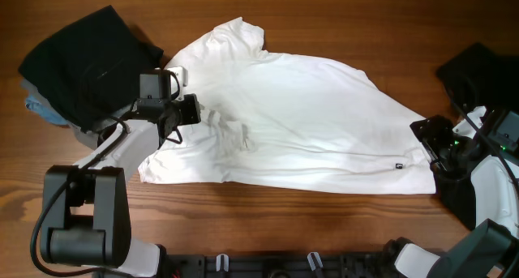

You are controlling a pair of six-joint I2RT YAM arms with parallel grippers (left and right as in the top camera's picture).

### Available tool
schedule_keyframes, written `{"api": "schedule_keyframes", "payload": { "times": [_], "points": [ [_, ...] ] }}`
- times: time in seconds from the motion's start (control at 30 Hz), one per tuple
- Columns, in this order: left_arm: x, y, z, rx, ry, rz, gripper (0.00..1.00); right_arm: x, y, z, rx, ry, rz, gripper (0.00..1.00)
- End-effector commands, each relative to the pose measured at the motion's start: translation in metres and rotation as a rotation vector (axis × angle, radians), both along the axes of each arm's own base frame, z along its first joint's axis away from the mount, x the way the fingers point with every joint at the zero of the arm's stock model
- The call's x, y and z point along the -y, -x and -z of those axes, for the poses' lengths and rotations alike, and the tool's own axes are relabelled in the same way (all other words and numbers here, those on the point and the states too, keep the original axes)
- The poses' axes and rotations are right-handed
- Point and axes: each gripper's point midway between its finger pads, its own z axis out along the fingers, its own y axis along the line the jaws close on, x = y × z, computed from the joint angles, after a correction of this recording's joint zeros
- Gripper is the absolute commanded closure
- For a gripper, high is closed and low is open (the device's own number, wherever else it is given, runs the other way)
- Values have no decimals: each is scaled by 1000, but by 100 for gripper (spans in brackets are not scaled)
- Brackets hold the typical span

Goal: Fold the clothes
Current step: 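Move the left gripper back toward the shirt's left edge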

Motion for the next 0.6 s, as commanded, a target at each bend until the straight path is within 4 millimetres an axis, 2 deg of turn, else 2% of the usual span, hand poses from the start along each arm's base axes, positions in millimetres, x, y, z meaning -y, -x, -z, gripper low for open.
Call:
{"api": "schedule_keyframes", "payload": {
  "times": [0.0, 0.27, 0.4, 0.47, 0.53, 0.57],
  "points": [
    [11, -5, -6, 41, 48, 57, 96, 2, -1, -4, 14, 20, -13, 40],
    [15, -24, -23, 149, 64, 68, 96, 2, -1, -4, 12, 19, -14, 39],
    [12, -21, -23, 135, 59, 61, 94, 1, -1, -4, 12, 19, -14, 39],
    [8, -13, -25, 107, 58, 50, 88, 1, -1, -4, 12, 19, -14, 39],
    [2, 2, -26, 50, 55, 36, 69, 2, -1, -4, 12, 19, -14, 39],
    [-1, 6, -25, 30, 51, 29, 65, 2, -1, -4, 12, 20, -14, 39]
  ]
}}
